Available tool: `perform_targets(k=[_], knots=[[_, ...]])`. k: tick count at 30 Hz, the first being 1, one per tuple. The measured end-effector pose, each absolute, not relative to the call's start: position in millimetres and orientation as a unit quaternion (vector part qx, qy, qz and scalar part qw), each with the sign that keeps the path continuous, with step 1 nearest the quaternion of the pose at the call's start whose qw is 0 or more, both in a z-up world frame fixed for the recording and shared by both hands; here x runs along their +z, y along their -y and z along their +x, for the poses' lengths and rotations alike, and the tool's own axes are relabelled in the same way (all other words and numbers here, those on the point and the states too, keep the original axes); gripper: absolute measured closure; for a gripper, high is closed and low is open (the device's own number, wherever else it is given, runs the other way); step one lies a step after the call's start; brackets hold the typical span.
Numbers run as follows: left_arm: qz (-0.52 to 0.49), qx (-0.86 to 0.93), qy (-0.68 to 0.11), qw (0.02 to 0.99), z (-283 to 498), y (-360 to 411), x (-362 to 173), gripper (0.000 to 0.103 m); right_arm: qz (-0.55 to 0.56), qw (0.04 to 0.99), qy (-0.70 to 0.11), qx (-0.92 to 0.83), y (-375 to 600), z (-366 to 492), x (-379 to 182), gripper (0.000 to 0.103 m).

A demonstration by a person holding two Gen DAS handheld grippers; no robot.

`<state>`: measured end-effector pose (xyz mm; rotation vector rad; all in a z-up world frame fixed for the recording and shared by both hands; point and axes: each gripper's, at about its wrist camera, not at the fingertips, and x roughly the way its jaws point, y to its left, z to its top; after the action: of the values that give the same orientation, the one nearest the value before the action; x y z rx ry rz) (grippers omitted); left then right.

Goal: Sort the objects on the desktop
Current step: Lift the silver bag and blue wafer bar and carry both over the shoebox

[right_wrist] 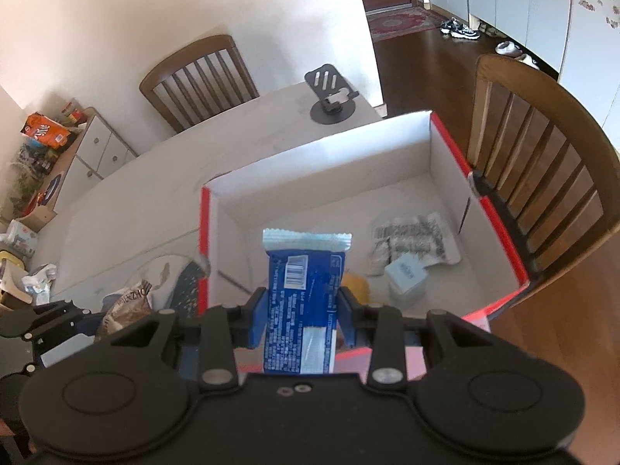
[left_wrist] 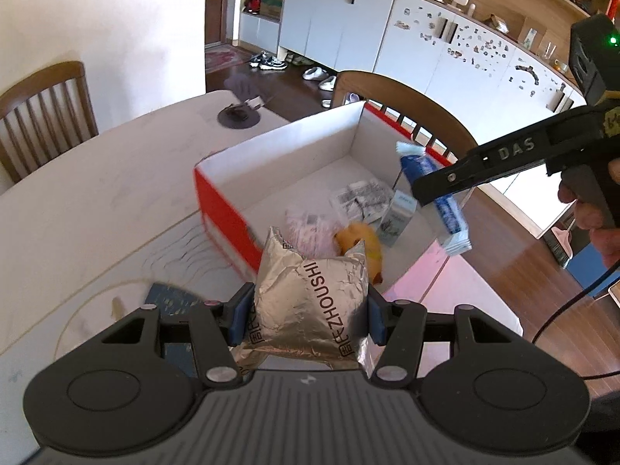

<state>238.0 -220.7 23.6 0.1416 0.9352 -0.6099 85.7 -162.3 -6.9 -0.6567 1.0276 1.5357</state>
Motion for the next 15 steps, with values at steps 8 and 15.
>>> perform_targets(k=[8, 15], knots=[[0.089, -0.296, -0.44, 0.843, 260, 256, 19, 0.047, -0.278, 0.567, -0.434, 0.643, 138, 97, -16, 0.067], [0.096, -0.292, -0.446, 0.841, 284, 277, 13, 0.047, -0.267, 0.579, -0.44, 0.632, 116, 108, -23, 0.067]])
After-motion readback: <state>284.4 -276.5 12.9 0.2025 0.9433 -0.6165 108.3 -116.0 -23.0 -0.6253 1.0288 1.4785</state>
